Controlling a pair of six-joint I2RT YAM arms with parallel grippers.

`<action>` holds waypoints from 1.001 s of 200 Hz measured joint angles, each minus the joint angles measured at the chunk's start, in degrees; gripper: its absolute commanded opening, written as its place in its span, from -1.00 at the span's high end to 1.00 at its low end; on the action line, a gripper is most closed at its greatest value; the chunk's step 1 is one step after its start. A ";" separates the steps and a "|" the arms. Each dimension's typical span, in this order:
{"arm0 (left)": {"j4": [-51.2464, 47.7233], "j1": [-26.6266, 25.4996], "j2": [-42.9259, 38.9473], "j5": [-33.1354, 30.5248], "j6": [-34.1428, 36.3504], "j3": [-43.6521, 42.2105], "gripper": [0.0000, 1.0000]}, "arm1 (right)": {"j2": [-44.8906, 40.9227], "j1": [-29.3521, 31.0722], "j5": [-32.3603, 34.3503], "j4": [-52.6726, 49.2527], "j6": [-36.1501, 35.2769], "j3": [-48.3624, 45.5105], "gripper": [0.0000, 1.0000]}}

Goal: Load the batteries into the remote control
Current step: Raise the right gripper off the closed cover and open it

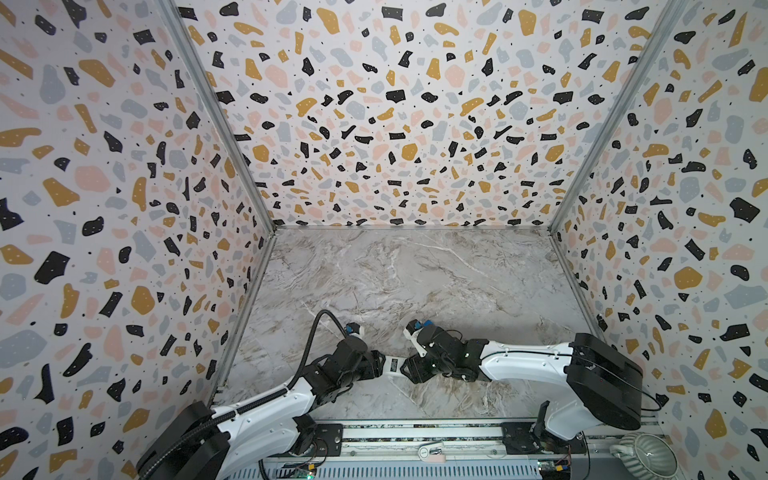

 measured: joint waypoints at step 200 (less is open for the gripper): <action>-6.23 12.15 -5.97 4.87 2.84 4.83 -0.69 | -0.11 0.55 -3.15 -0.50 -37.44 1.68 -0.93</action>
